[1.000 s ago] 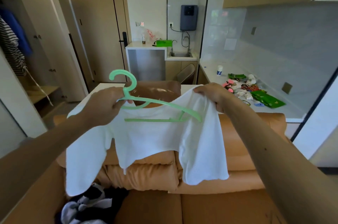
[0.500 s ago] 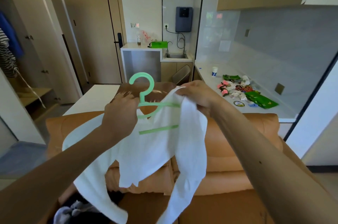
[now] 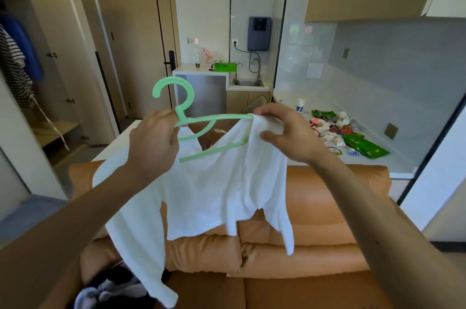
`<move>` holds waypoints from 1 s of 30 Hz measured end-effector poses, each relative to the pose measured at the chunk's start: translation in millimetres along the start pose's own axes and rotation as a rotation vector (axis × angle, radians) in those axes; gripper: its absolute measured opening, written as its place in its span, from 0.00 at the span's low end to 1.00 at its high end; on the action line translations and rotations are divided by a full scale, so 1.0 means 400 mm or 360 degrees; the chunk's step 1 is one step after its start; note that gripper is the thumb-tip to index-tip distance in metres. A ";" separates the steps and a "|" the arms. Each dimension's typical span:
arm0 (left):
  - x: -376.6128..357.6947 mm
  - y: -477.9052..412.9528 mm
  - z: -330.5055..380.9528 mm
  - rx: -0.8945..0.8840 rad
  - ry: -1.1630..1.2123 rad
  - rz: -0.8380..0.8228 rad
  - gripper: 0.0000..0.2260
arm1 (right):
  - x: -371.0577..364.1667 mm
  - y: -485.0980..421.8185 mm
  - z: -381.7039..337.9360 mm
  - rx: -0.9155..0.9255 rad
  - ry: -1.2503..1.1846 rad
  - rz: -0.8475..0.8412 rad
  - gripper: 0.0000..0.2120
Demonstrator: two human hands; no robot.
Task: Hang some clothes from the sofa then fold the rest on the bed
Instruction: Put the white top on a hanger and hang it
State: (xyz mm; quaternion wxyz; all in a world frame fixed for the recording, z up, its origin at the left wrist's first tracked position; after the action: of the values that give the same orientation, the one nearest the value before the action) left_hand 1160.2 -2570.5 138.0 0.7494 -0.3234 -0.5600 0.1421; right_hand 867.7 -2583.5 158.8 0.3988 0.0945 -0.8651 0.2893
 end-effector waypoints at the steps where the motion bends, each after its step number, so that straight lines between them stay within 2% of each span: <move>1: 0.002 0.002 0.005 -0.0018 -0.0016 0.0004 0.06 | -0.014 0.000 -0.001 -0.0002 0.0048 0.0018 0.17; 5: -0.009 0.003 0.011 -0.0027 -0.0028 -0.0040 0.09 | -0.057 -0.004 -0.030 0.0104 0.0218 0.0241 0.10; 9: -0.012 -0.001 0.021 -0.0077 0.0199 -0.0092 0.14 | -0.072 -0.012 -0.061 0.0145 0.0246 0.0084 0.04; 11: 0.009 -0.007 0.007 -0.0065 0.0411 -0.0107 0.19 | -0.064 -0.013 -0.048 0.0088 0.0234 0.0029 0.03; 13: 0.033 -0.014 -0.018 -0.0065 0.0464 -0.0079 0.21 | -0.047 -0.007 -0.026 -0.0013 0.0170 0.0055 0.03; 18: 0.082 -0.015 -0.045 -0.0160 0.0444 -0.0017 0.19 | -0.011 0.015 0.008 -0.0159 -0.0018 0.0210 0.06; 22: 0.096 0.010 -0.030 -0.0210 0.0465 0.0009 0.04 | 0.010 0.029 0.007 -0.0095 -0.0109 0.0298 0.04; 25: 0.101 -0.002 -0.030 -0.0085 0.0507 -0.0054 0.15 | 0.031 0.034 0.000 -0.0016 -0.0188 0.0299 0.04; 28: 0.112 -0.025 -0.028 -0.0020 0.0221 -0.0094 0.21 | 0.040 0.032 -0.015 0.0011 -0.0196 0.0301 0.04; 30: 0.122 -0.040 -0.025 -0.0139 0.0072 -0.0053 0.23 | 0.048 0.029 -0.026 0.0007 -0.0132 0.0310 0.04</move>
State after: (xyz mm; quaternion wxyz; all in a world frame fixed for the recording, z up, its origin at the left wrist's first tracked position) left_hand 1183.3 -2557.6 182.9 0.7493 -0.3495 -0.5540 0.0976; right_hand 857.0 -2566.6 173.3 0.3324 0.0227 -0.8853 0.3245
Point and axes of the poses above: each hand's wrist, its own y-axis away from the middle knuckle, its own x-axis out of the back of the hand, z = x × y, the point moved 1 cm from there along -y, towards the middle knuckle, and after that the axes turned 9 degrees about -z, right-handed, at the moved point
